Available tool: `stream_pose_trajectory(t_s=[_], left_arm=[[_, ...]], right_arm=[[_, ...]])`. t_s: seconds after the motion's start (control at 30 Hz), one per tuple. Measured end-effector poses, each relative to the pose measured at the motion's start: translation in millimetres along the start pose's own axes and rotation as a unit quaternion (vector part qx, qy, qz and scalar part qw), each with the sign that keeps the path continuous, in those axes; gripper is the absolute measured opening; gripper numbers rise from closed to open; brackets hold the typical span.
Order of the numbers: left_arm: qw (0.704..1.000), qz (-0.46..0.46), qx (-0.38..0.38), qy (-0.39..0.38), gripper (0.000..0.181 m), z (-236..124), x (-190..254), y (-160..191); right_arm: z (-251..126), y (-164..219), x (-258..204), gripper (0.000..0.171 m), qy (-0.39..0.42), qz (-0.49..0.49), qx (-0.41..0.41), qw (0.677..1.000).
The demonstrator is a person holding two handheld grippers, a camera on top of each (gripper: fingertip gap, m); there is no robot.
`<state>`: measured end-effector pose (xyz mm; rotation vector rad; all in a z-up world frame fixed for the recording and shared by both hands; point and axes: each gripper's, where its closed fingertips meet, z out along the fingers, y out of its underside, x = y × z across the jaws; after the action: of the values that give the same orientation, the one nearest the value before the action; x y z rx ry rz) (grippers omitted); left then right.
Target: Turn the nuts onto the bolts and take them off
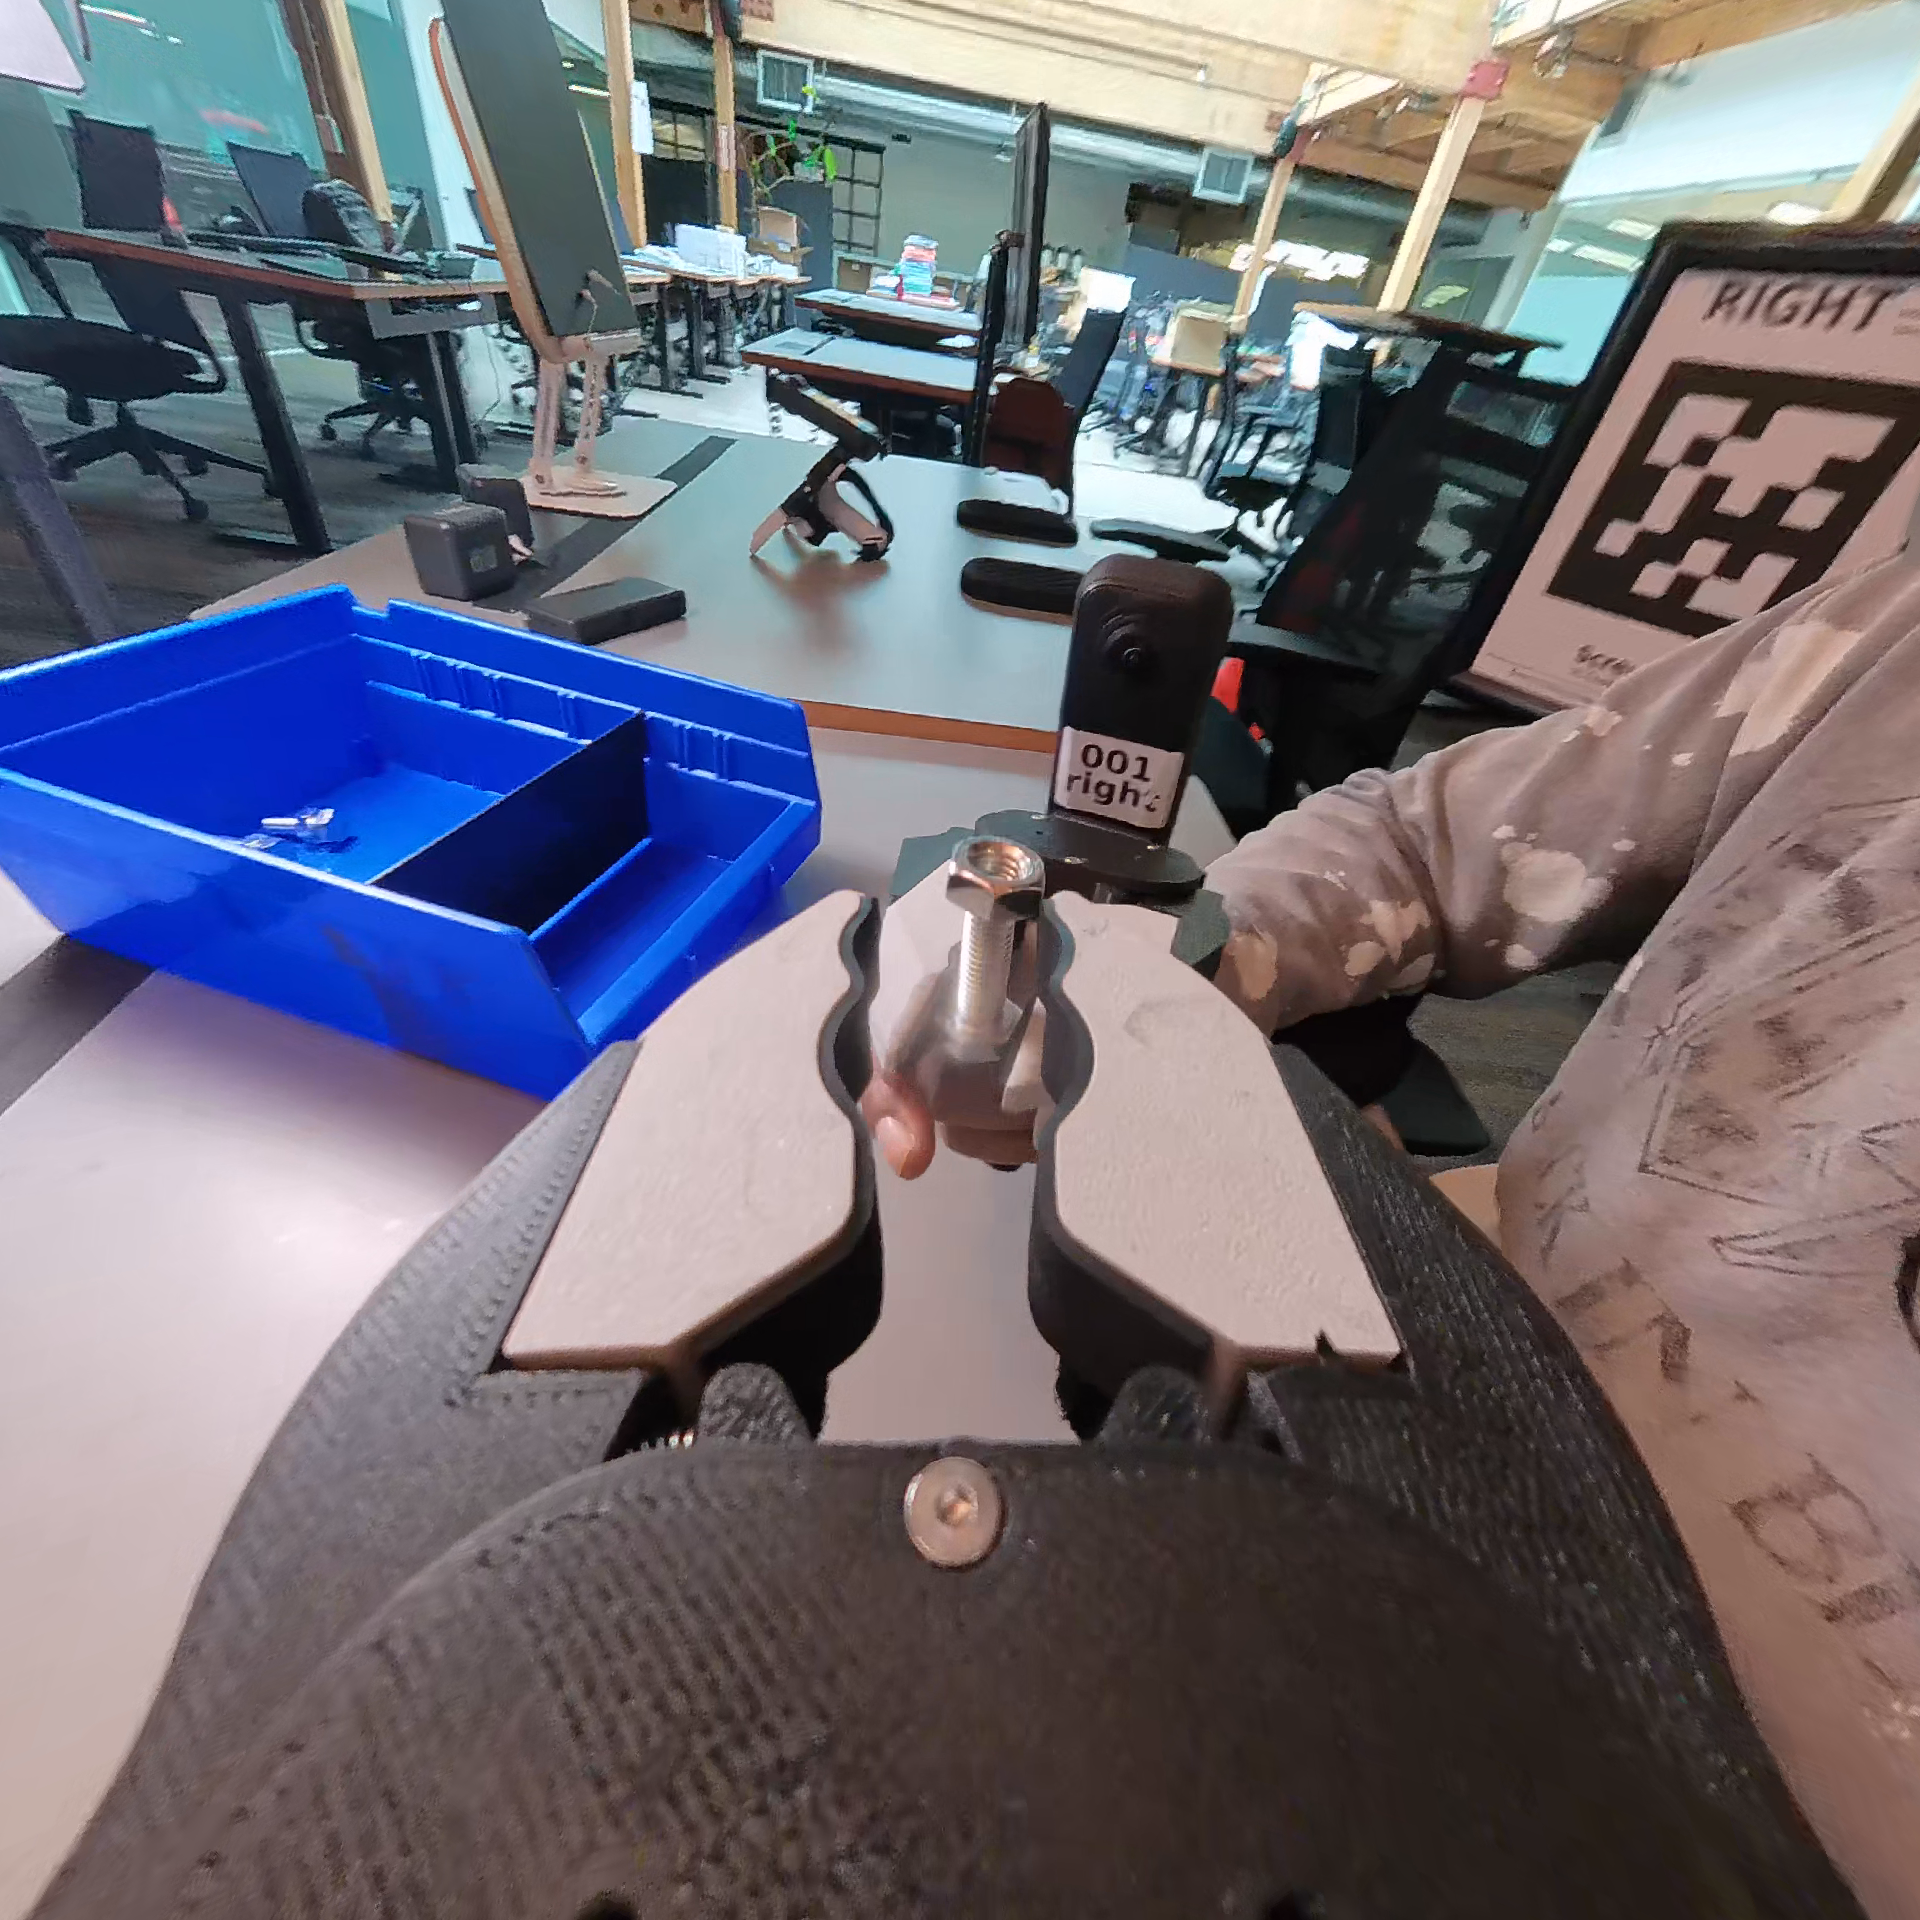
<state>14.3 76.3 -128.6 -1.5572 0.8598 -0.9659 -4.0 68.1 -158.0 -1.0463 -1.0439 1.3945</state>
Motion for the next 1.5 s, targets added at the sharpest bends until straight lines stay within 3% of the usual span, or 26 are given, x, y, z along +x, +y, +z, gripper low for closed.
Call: stream_pose_trajectory(t_s=[0.1,0.3,0.4,0.7,1.0,1.23,1.5], left_arm=[[1.0,-0.004,0.01,-0.02,0.016,-5.3,-9.9,-2.1],[1.0,-0.014,0.003,0.013,0.029,-2.7,0.0,2.5],[1.0,-0.013,-0.013,-0.004,0.025,-3.2,-10.7,11.7],[0.994,-0.033,0.007,-0.105,0.024,-40.2,-63.0,9.1],[0.974,-0.039,0.078,-0.211,0.024,-96.2,-101.6,-16.8],[0.948,-0.027,0.147,-0.28,0.024,-155.6,-113.0,-46.4],[0.939,-0.023,0.158,-0.304,0.024,-175.0,-116.5,-51.2]], right_arm=[[-4.3,-12.8,-5.7,0.018,-0.024,-0.003,0.031,0.999],[-5.7,-17.4,-3.3,0.018,-0.022,-0.006,0.035,0.999],[-5.6,-14.1,-1.5,0.018,-0.02,-0.008,0.028,0.999],[-14.7,-21.5,17.6,0.018,0.011,-0.005,0.038,0.999],[-14.2,-17.8,19.4,0.018,0.013,-0.001,0.032,0.999],[-13.5,-14.8,19.9,0.018,0.014,0.0,0.026,1.0],[-13.5,-14.1,20.9,0.018,0.016,0.002,0.024,1.0]])
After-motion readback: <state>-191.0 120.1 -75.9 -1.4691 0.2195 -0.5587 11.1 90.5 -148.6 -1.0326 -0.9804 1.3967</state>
